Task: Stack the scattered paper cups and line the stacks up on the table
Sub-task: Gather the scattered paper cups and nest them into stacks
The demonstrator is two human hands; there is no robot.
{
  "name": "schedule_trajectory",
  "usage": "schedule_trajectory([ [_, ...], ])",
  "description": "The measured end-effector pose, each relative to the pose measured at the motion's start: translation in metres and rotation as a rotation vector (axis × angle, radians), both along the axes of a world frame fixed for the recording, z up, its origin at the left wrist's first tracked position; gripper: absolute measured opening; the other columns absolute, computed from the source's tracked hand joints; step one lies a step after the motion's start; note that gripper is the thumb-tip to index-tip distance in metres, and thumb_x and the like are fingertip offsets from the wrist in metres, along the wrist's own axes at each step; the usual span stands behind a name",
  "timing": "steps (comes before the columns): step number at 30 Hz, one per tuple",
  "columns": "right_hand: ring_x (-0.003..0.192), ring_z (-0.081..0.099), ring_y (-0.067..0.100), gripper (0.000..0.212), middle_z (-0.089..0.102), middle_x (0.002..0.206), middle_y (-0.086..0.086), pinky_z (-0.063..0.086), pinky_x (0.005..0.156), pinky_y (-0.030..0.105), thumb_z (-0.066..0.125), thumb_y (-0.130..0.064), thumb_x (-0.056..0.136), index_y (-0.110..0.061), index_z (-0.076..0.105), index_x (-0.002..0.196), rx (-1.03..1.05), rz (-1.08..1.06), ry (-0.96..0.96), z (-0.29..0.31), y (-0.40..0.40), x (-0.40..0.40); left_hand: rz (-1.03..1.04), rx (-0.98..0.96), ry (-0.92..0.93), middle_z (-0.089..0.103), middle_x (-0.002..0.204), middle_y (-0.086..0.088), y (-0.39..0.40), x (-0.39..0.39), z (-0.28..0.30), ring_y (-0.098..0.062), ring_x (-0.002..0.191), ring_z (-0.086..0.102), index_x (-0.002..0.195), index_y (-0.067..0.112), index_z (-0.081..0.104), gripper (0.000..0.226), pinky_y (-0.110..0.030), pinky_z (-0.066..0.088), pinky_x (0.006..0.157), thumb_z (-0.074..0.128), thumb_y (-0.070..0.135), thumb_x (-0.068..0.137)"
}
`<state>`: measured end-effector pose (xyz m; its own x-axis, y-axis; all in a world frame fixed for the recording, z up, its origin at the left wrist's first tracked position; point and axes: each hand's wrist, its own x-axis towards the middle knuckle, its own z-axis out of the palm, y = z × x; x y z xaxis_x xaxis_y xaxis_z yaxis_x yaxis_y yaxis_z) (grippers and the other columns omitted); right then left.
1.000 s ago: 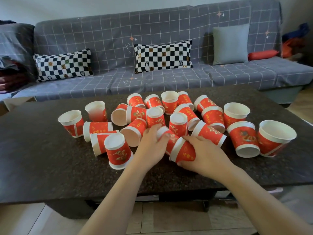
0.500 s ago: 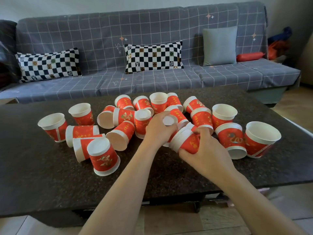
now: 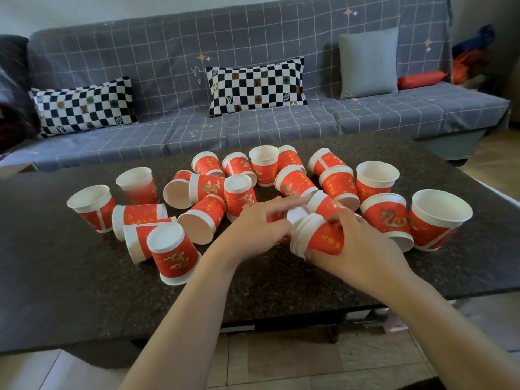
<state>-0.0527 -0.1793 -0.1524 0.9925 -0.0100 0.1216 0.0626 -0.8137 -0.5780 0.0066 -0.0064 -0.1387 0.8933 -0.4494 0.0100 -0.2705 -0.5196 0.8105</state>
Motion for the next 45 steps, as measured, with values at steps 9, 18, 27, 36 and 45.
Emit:
schedule_trajectory([
  [9, 0.102, 0.059, 0.009, 0.080, 0.057, 0.118, -0.013, 0.052, 0.086, 0.035, 0.053, -0.076, 0.061, -0.034, 0.036, 0.127, 0.034, 0.072, 0.081, -0.003, -0.007, -0.009, 0.151, -0.054, -0.061, 0.048, 0.130, 0.017, -0.008, -0.007, -0.007, 0.002, 0.123, 0.040, 0.132, 0.027, 0.053, 0.040, -0.010, 0.028, 0.102, 0.053, 0.019, 0.093],
  [18, 0.102, 0.056, 0.017, 0.069, 0.051, 0.122, -0.001, 0.048, 0.078, 0.030, 0.066, -0.055, 0.074, -0.025, 0.036, 0.128, 0.004, 0.010, 0.006, -0.013, 0.023, 0.011, 0.199, -0.151, 0.231, 0.060, 0.126, 0.006, -0.024, 0.002, -0.006, -0.009, 0.116, 0.051, 0.120, 0.026, 0.064, 0.036, -0.030, 0.040, 0.102, 0.034, 0.026, 0.099],
  [27, 0.109, 0.053, 0.016, 0.071, 0.050, 0.126, -0.004, 0.049, 0.084, 0.033, 0.060, -0.058, 0.077, -0.025, 0.033, 0.133, 0.017, -0.035, -0.055, -0.012, 0.026, 0.025, 0.600, 0.647, -0.316, 0.021, 0.157, -0.014, -0.002, 0.058, -0.008, -0.039, 0.144, 0.018, 0.144, 0.025, 0.033, 0.053, -0.056, 0.011, 0.116, 0.047, 0.029, 0.093],
  [36, 0.107, 0.055, 0.016, 0.070, 0.050, 0.127, -0.005, 0.051, 0.082, 0.035, 0.063, -0.056, 0.075, -0.028, 0.033, 0.131, 0.090, -0.057, 0.009, -0.006, 0.011, 0.014, 0.421, 0.736, -0.173, 0.058, 0.120, -0.007, -0.008, 0.024, 0.011, -0.026, 0.104, 0.057, 0.125, 0.020, 0.046, 0.054, -0.037, 0.046, 0.076, 0.067, 0.037, 0.078],
  [45, 0.103, 0.054, 0.015, 0.068, 0.050, 0.125, -0.004, 0.052, 0.085, 0.038, 0.068, -0.048, 0.074, -0.028, 0.035, 0.130, 0.287, -0.043, -0.022, -0.005, 0.016, 0.010, 0.607, -0.298, 0.204, 0.064, 0.108, 0.002, 0.005, 0.008, 0.013, -0.016, 0.100, 0.060, 0.118, 0.012, 0.055, 0.074, -0.035, 0.050, 0.087, 0.073, 0.060, 0.065],
])
